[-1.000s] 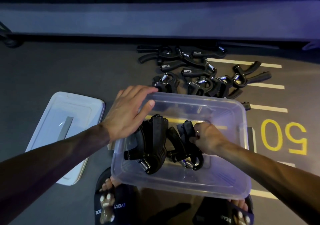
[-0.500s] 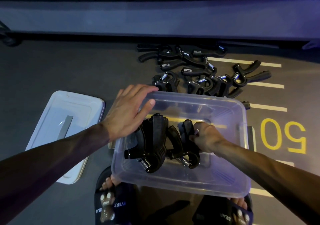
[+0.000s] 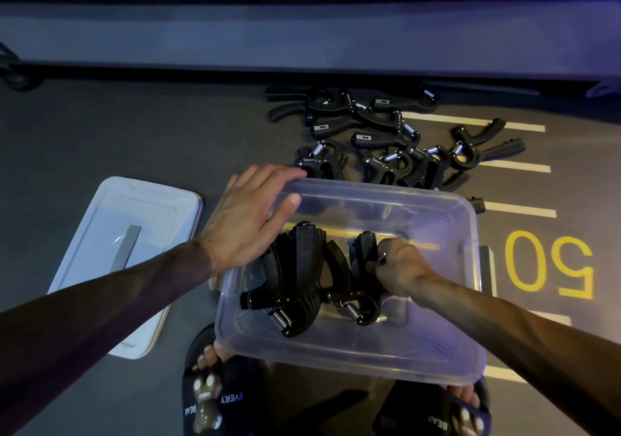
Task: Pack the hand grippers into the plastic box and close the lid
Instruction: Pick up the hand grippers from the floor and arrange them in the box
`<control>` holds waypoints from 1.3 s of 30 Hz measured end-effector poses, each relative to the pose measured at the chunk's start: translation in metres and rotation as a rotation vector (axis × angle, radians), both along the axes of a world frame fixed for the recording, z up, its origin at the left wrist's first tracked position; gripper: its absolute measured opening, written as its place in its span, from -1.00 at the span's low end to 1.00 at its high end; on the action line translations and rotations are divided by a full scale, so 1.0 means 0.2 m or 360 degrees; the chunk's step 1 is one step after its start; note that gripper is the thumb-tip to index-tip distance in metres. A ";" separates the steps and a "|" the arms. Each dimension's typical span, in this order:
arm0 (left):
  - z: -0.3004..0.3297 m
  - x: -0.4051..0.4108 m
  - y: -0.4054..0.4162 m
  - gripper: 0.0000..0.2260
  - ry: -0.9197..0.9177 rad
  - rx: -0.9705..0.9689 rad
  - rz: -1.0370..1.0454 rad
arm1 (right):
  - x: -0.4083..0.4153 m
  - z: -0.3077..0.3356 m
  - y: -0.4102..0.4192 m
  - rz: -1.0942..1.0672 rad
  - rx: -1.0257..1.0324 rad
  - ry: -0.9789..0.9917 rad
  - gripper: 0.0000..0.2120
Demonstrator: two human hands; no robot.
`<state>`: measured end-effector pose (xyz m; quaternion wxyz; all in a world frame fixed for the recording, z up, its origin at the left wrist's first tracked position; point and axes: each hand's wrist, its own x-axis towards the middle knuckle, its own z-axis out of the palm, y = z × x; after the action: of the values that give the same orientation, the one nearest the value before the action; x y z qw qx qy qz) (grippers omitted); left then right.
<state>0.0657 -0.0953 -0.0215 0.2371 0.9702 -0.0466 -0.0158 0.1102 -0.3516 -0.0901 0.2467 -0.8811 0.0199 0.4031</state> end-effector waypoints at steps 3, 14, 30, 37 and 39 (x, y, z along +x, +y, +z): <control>0.00 0.00 0.00 -0.60 0.0008 0.0003 0.0001 | 0.00 -0.01 0.00 -0.0030 -0.0008 0.0033 -0.72; 0.00 0.00 0.00 -0.62 0.0017 -0.0003 0.0015 | -0.03 0.03 0.00 0.0301 -0.0153 0.0129 -0.85; 0.00 0.00 -0.01 -0.61 -0.0001 0.0027 0.0013 | -0.05 0.00 0.00 0.0400 -0.0146 0.0019 -0.69; 0.00 0.00 -0.01 -0.61 0.0011 0.0025 0.0019 | -0.04 0.04 0.01 0.0314 -0.0231 0.0079 -0.66; 0.00 0.00 -0.01 -0.62 0.0011 0.0026 0.0022 | -0.04 0.05 0.01 0.0263 -0.0215 0.0100 -0.68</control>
<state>0.0658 -0.0969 -0.0218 0.2295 0.9724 -0.0390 -0.0178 0.1023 -0.3491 -0.0800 0.1519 -0.8812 -0.0180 0.4473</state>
